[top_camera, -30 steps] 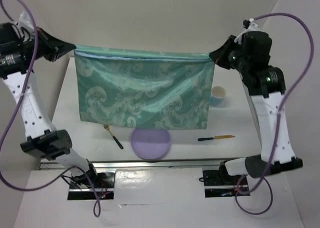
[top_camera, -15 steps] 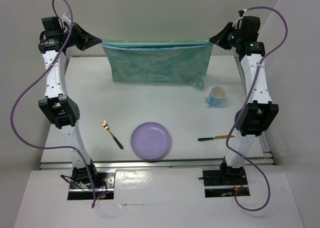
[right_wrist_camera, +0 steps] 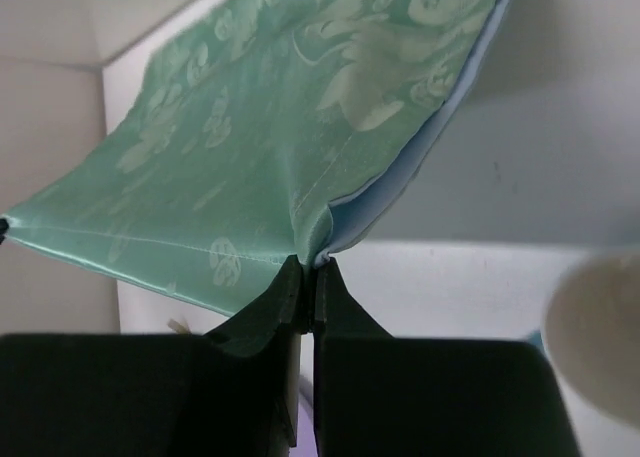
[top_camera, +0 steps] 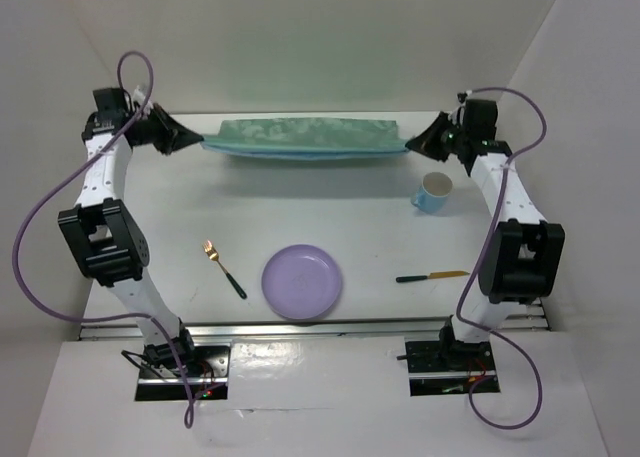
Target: Set the dinner table for one person
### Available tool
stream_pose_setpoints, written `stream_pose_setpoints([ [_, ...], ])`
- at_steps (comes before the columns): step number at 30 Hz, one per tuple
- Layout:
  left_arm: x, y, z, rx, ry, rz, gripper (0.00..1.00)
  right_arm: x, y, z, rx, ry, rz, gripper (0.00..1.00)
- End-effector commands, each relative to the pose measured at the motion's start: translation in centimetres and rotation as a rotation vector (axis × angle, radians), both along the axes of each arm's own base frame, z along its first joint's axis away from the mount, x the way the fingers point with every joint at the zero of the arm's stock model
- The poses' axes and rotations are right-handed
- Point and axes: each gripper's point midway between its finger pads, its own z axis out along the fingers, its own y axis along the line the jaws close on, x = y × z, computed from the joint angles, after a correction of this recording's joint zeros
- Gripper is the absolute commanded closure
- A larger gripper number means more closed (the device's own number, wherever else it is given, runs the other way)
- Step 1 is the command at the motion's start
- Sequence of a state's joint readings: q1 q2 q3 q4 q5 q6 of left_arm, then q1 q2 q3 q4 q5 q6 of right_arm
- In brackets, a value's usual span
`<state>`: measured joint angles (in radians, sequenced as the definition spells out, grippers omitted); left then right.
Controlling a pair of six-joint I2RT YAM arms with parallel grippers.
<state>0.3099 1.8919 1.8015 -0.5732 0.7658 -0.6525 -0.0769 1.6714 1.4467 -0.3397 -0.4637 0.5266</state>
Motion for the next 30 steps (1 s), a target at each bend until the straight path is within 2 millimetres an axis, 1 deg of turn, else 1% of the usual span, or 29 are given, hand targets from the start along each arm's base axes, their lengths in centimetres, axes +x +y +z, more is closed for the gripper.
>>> stream_pose_setpoints([
  [1,-3.5,4.1,-6.3,0.143,0.118,0.102,1.0,-1.7,-3.5,0.2,-0.091,-0.06,-0.124,1.0],
  [2,-4.8,3.8,-6.6,0.152,0.134,0.112,1.0,-3.5,-2.7,-1.9,-0.088,-0.013,-0.108,1.0],
  [3,-5.8,3.6,-7.7,0.151,0.166,0.117,0.96,-4.3,-1.9,-2.8,-0.087,0.005,-0.09,0.95],
  [4,-6.7,3.5,-8.5,0.165,0.182,0.112,0.8,-5.4,-1.4,-3.9,-0.095,0.039,-0.072,0.87],
  [5,-7.8,3.1,-9.5,0.162,0.214,0.101,0.51,-6.9,-1.2,-5.5,-0.104,0.087,-0.076,0.78],
  [6,-8.9,3.0,-10.2,0.164,0.269,0.097,0.4,-7.5,-1.0,-6.0,-0.122,0.101,-0.066,0.54],
  [7,-9.3,3.2,-10.3,0.183,0.295,0.1,0.34,-8.0,-1.2,-6.3,-0.128,0.113,-0.074,0.44],
  [8,-9.2,3.4,-9.4,0.2,0.289,0.099,0.31,-8.4,-1.4,-5.7,-0.142,0.105,-0.079,0.37],
  [9,-9.4,3.4,-8.9,0.197,0.299,0.098,0.29,-8.4,-1.5,-5.3,-0.149,0.095,-0.089,0.31],
  [10,-9.5,3.5,-8.6,0.203,0.307,0.102,0.29,-8.5,-1.7,-5.0,-0.155,0.085,-0.098,0.25],
  [11,-9.3,3.1,-7.3,0.22,0.271,0.089,0.29,-8.0,-1.7,-3.1,-0.155,0.037,-0.102,0.25],
  [12,-9.2,3.2,-6.4,0.235,0.249,0.098,0.29,-7.8,-1.3,-2.5,-0.147,0.026,-0.098,0.25],
  [13,-9.1,2.9,-5.8,0.253,0.232,0.095,0.29,-7.5,-1.3,-1.7,-0.14,0.012,-0.104,0.24],
  [14,-8.9,2.9,-5.4,0.277,0.22,0.101,0.3,-7.3,-0.7,-1.1,-0.139,-0.004,-0.091,0.24],
  [15,-8.4,1.8,-4.6,0.288,0.188,0.076,0.34,-6.9,0.1,-0.3,-0.144,-0.023,-0.076,0.27],
  [16,-8.0,1.2,-4.7,0.289,0.187,0.059,0.43,-6.9,0.8,0.3,-0.134,-0.033,-0.065,0.31],
  [17,-7.5,0.5,-5.4,0.287,0.201,0.035,0.56,-6.5,1.3,0.0,-0.144,-0.027,-0.062,0.35],
  [18,-6.7,-1.0,-5.5,0.297,0.195,0.007,0.8,-6.3,2.6,0.4,-0.148,-0.039,-0.035,0.44],
  [19,-6.2,-1.7,-6.1,0.308,0.205,-0.01,0.93,-5.9,3.2,-0.7,-0.152,-0.002,-0.018,0.62],
  [20,-5.8,-2.3,-6.8,0.316,0.218,-0.026,1.0,-5.7,3.8,-1.4,-0.154,0.02,-0.003,0.71],
  [21,-5.0,-3.1,-8.7,0.352,0.258,-0.04,1.0,-6.0,4.9,-2.5,-0.159,0.066,0.028,0.81],
  [22,-4.3,-3.2,-9.6,0.372,0.268,-0.041,1.0,-5.5,5.6,-4.2,-0.166,0.12,0.045,0.95],
  [23,-4.3,-3.6,-10.5,0.369,0.301,-0.057,1.0,-5.6,6.1,-5.3,-0.171,0.156,0.06,0.98],
  [24,-3.6,-3.6,-10.8,0.392,0.297,-0.061,1.0,-5.8,6.4,-6.7,-0.194,0.191,0.074,1.0],
  [25,-3.5,-4.2,-12.5,0.402,0.335,-0.078,1.0,-5.9,6.9,-8.6,-0.219,0.24,0.08,1.0],
  [26,-3.3,-4.4,-13.4,0.417,0.346,-0.081,1.0,-5.9,7.0,-9.3,-0.221,0.255,0.082,1.0],
  [28,-2.6,-4.5,-14.6,0.46,0.377,-0.067,1.0,-6.6,7.8,-11.2,-0.25,0.297,0.098,1.0],
  [29,-2.9,-4.3,-15.8,0.472,0.414,-0.066,1.0,-6.8,7.4,-12.3,-0.26,0.32,0.076,1.0],
  [30,-3.0,-4.8,-17.4,0.48,0.447,-0.083,1.0,-7.3,7.8,-13.4,-0.267,0.346,0.089,1.0],
])
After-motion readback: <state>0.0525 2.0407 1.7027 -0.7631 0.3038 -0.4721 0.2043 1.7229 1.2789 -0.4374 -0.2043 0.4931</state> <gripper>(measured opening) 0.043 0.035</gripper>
